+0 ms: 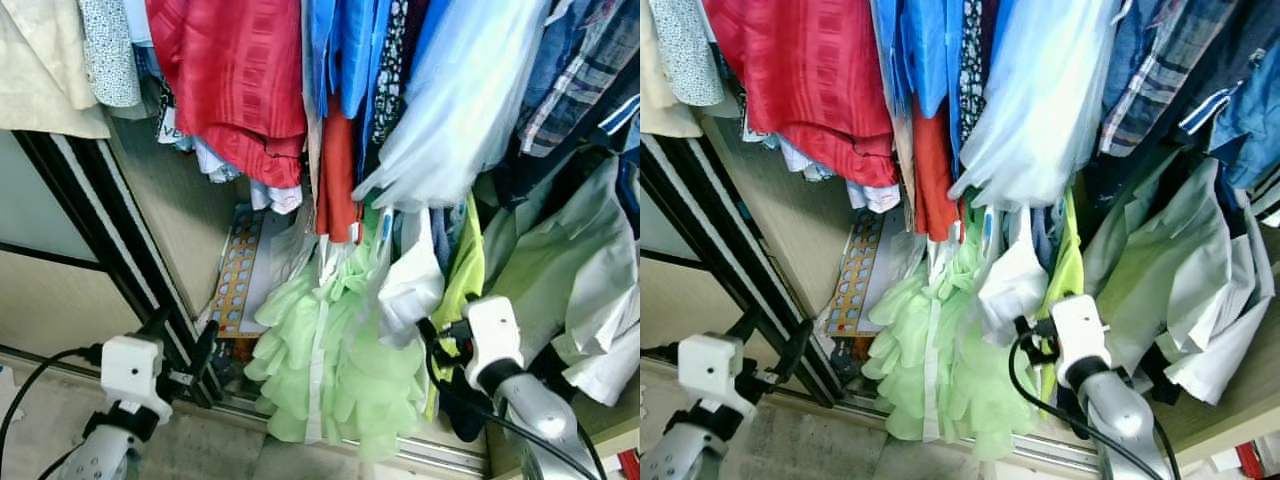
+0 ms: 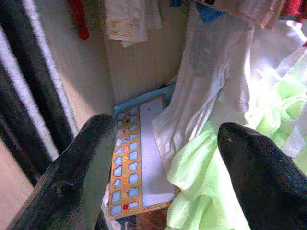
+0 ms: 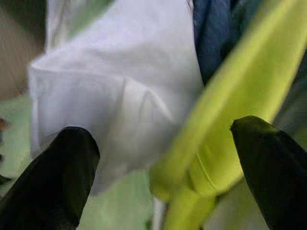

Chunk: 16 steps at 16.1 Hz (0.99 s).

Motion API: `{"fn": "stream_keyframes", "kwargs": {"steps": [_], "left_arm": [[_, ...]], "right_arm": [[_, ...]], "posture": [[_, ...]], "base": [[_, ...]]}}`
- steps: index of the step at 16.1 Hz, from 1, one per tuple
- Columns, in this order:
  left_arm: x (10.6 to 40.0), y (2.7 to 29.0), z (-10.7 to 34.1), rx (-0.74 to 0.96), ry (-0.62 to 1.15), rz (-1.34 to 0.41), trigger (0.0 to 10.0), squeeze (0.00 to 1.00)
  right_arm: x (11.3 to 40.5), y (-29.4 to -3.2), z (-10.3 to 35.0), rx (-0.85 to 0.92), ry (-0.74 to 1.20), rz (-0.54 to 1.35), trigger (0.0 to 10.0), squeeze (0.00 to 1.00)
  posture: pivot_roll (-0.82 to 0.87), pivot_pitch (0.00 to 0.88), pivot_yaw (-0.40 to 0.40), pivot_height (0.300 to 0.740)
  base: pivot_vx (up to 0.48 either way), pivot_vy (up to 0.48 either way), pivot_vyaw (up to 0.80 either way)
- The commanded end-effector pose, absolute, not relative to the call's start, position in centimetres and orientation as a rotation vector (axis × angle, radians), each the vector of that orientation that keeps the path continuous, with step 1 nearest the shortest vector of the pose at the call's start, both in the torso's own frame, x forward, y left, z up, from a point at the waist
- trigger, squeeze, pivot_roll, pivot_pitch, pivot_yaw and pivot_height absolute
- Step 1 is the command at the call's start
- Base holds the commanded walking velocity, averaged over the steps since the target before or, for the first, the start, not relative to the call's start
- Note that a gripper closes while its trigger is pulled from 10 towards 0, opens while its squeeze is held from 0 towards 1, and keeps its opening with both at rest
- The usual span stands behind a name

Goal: Clean up the room

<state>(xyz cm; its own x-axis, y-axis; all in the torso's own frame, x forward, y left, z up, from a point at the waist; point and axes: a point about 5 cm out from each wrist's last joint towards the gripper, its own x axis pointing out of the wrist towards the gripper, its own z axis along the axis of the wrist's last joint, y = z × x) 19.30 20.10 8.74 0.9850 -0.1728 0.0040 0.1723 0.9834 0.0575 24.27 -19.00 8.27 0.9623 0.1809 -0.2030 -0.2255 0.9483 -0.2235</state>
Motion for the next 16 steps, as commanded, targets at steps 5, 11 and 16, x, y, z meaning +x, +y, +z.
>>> {"fn": "stream_keyframes", "kwargs": {"steps": [5,11,16], "left_arm": [[20.8,18.3,9.9,-0.001,0.015,-0.084,10.0,0.00],[18.9,17.5,8.9,-0.071,0.121,-0.237,10.0,0.00],[20.5,18.7,9.2,-0.133,0.125,-0.213,10.0,0.00]], "right_arm": [[24.6,-18.8,9.9,-0.294,0.131,0.196,10.0,0.00],[23.8,-21.8,9.9,-0.283,0.164,-0.025,10.0,0.00],[22.9,-22.1,11.2,-0.212,0.114,-0.073,10.0,0.00]], "posture": [[-0.05,0.004,0.022,0.740],[-0.05,0.027,0.026,0.740],[-0.07,0.032,-0.006,0.740]], "base": [[0.000,0.000,0.00],[0.000,0.000,0.00],[0.000,0.000,0.00]]}}
